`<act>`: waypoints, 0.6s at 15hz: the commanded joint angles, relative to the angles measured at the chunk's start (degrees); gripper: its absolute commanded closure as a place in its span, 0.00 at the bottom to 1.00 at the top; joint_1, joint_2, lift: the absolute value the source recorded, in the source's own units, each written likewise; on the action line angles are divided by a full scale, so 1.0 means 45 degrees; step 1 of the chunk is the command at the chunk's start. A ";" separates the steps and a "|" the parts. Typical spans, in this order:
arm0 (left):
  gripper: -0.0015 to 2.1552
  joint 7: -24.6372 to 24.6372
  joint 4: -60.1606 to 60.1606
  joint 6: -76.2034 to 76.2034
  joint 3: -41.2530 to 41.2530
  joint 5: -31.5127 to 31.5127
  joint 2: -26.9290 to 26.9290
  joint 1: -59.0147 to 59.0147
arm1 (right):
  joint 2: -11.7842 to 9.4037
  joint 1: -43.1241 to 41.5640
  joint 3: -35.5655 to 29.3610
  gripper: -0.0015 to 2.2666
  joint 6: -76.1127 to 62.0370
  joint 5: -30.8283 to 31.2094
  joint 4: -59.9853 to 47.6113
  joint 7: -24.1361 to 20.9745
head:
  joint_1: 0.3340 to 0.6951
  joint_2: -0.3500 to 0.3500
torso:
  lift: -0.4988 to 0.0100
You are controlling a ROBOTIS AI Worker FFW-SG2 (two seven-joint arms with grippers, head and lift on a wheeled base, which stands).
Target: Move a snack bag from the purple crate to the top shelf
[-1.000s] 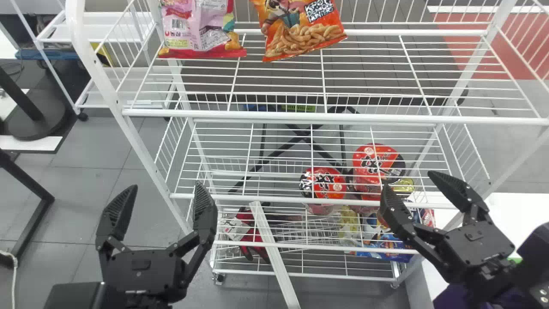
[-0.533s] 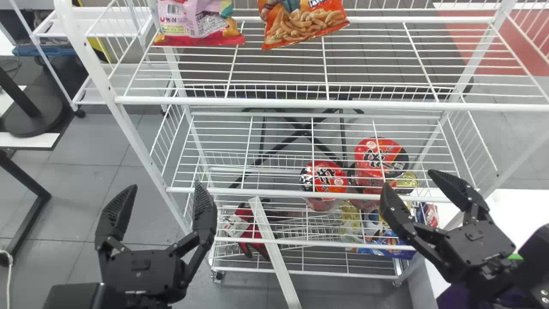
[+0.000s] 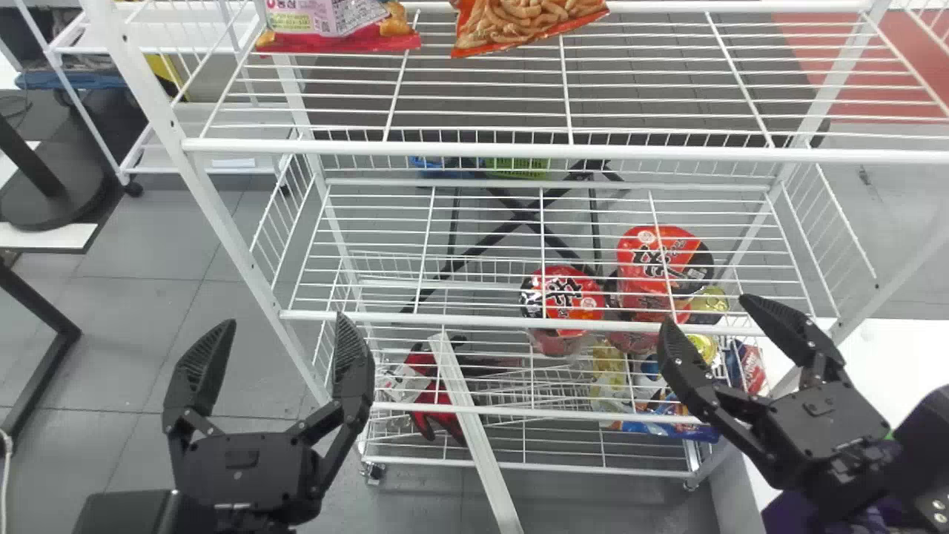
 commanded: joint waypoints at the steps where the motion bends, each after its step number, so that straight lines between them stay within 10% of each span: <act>1: 0.04 -0.0001 0.0037 0.0000 0.0000 0.0000 -0.0019 -0.0036 | 0.0000 -0.0012 0.0000 0.09 -0.0154 0.0011 0.0090 0.0000 | 1.00 0.55 | 0.42; 9: 0.04 -0.0001 0.0056 0.0000 0.0000 0.0040 -0.0019 -0.0036 | 0.0039 -0.0051 0.0000 0.09 -0.0115 0.0069 0.0149 -0.0020 | 1.00 0.55 | 0.36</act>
